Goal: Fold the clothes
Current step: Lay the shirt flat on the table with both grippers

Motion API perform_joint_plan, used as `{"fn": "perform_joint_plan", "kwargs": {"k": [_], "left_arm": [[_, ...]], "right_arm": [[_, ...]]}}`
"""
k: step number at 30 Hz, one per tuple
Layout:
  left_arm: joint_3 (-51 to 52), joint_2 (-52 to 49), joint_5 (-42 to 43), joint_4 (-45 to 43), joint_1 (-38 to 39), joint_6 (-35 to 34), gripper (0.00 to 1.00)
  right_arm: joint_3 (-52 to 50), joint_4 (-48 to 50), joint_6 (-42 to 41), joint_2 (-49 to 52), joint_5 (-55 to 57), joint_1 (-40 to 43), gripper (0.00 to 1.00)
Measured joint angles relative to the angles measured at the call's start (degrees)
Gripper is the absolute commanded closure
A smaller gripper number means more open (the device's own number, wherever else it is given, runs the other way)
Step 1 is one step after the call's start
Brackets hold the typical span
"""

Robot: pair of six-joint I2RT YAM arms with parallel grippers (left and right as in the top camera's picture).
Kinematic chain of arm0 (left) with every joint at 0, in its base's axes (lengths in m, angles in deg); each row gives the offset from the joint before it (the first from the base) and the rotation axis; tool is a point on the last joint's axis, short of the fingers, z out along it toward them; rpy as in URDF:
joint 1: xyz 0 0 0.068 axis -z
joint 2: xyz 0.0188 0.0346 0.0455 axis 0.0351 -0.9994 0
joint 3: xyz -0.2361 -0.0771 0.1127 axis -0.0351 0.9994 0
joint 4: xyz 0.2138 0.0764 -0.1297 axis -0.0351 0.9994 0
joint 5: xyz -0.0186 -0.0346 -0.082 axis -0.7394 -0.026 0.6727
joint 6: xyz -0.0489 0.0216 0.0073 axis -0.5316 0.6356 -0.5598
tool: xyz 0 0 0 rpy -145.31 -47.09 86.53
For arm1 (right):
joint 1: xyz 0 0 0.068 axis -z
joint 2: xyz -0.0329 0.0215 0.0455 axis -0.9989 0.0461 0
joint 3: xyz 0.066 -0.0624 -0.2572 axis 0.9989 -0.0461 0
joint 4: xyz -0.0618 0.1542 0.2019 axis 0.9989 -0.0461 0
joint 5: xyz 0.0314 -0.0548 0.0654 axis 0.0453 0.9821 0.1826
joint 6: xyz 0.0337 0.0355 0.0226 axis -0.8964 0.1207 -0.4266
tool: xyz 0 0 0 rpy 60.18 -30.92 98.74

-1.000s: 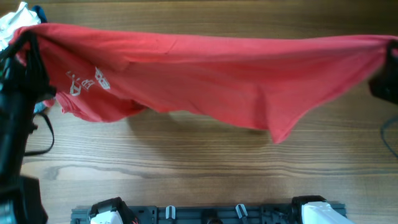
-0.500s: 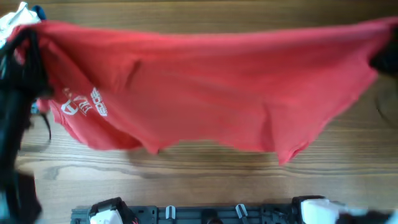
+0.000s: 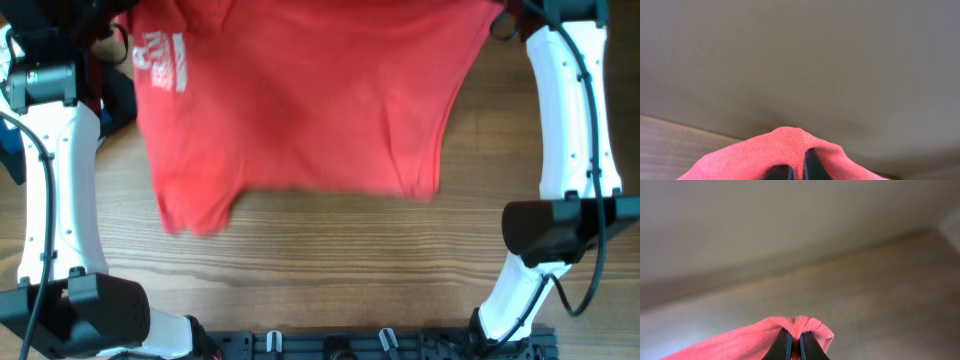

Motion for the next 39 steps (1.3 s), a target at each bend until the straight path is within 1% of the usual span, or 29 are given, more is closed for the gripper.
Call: {"fn": "perform_joint_plan", "kwargs": {"k": [1,3,5,7,9,11,12,15,19,21,23,26,30,36,39], "left_arm": [[-1.36,-0.17,-0.09,0.52,0.00,0.24,0.96],[-7.17,-0.57,-0.28,2.01,0.00,1.01,0.96],[-13.60,-0.37,-0.44,6.16,0.00,2.03,0.96],[-19.69,0.55,-0.52,12.79,0.02,3.48,0.96],[-23.21,2.56,-0.63,22.29,0.28,4.92,0.96],[-24.09,4.07,-0.76,30.58,0.87,5.79,0.96],[-24.59,4.52,-0.83,36.50,1.46,6.75,0.96],[-24.55,3.10,-0.94,52.13,2.91,9.77,0.96],[-23.19,-2.75,-1.33,62.62,4.24,13.09,0.96],[-21.31,-6.82,-1.53,66.82,4.92,15.39,0.96],[-19.10,-10.58,-1.66,70.27,5.51,17.84,0.96],[-15.17,-14.03,-2.40,74.47,5.92,20.59,0.96],[-6.58,-15.08,-4.52,75.10,5.95,22.73,0.96],[2.64,-15.08,-7.21,75.52,5.95,23.17,0.96],[6.29,-15.08,-10.86,75.73,5.95,21.42,0.96]], "right_arm": [[1.29,0.74,0.00,-0.74,0.00,0.00,0.96],[4.44,1.64,0.02,-2.34,0.00,0.02,0.96],[7.19,1.60,0.28,-4.98,0.00,0.11,0.96],[8.92,-0.37,1.03,-8.46,0.07,0.15,0.96],[10.51,-6.60,1.97,-11.98,0.26,0.24,0.96],[11.02,-11.41,2.51,-13.46,0.44,0.39,0.96],[11.06,-15.52,2.82,-13.94,0.42,0.44,0.96],[9.29,-23.50,3.98,-12.24,-0.28,0.59,0.96],[4.13,-31.61,5.49,-6.27,-1.75,0.59,0.96],[-0.85,-34.40,5.97,-2.58,-2.29,0.59,0.96],[-6.43,-35.01,6.16,-0.24,-2.95,0.59,0.96],[-13.40,-34.69,6.19,0.42,-3.98,0.59,0.96],[-21.44,-33.44,6.21,0.39,-6.84,0.59,0.95],[-28.63,-34.91,5.66,0.37,-9.94,0.63,0.96],[-32.22,-34.75,4.35,-0.02,-10.47,1.20,0.95]]}}
